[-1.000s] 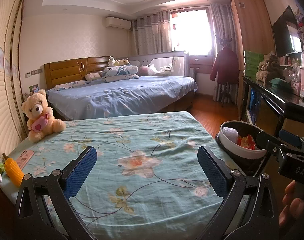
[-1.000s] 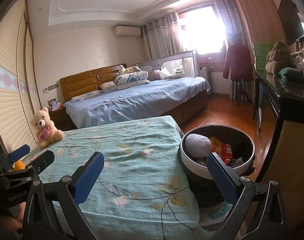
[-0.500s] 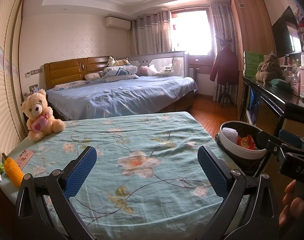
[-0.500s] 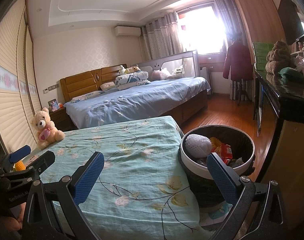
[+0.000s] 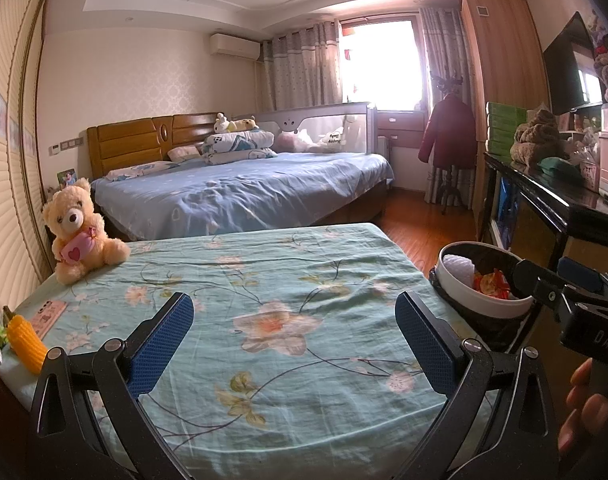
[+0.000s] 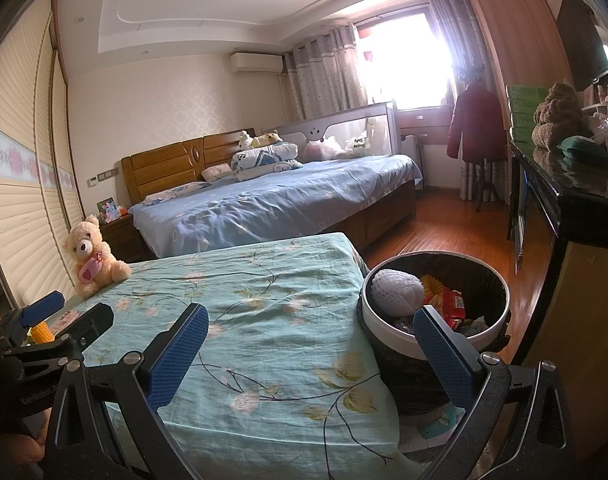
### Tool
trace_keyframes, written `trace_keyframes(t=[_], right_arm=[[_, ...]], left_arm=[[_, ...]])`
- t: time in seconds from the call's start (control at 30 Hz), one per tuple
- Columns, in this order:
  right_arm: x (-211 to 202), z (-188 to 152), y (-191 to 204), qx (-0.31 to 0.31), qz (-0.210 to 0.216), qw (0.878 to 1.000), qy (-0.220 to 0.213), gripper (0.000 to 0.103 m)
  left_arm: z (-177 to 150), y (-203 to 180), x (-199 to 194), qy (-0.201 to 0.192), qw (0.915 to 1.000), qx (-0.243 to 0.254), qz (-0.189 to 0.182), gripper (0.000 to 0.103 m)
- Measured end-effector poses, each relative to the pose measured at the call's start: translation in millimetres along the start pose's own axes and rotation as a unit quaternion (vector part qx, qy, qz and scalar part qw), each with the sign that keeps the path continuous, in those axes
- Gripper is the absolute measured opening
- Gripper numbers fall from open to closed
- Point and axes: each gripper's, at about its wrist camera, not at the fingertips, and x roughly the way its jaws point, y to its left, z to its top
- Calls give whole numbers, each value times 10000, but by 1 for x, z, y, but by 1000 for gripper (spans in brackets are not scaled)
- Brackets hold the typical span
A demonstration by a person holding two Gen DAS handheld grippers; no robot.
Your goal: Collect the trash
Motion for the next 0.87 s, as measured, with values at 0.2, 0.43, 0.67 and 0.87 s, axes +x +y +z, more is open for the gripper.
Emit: trace_keyframes(t=[0.2, 0.43, 0.67, 0.87], right_arm=[[0, 0, 1, 1, 5, 10000, 7, 103], [0, 2, 4, 12, 18, 10000, 21, 103], [0, 1, 3, 6, 19, 10000, 33, 103], [8, 2, 8, 7, 26, 9999, 142, 103]], left_arm=[[0, 0, 0, 10, 10000, 0, -13, 103], [-1, -2, 2, 30, 10000, 6, -32, 103], [-3, -1, 9, 92, 9999, 4, -68, 103], [-5, -2, 15, 126, 9999, 33, -113, 103]])
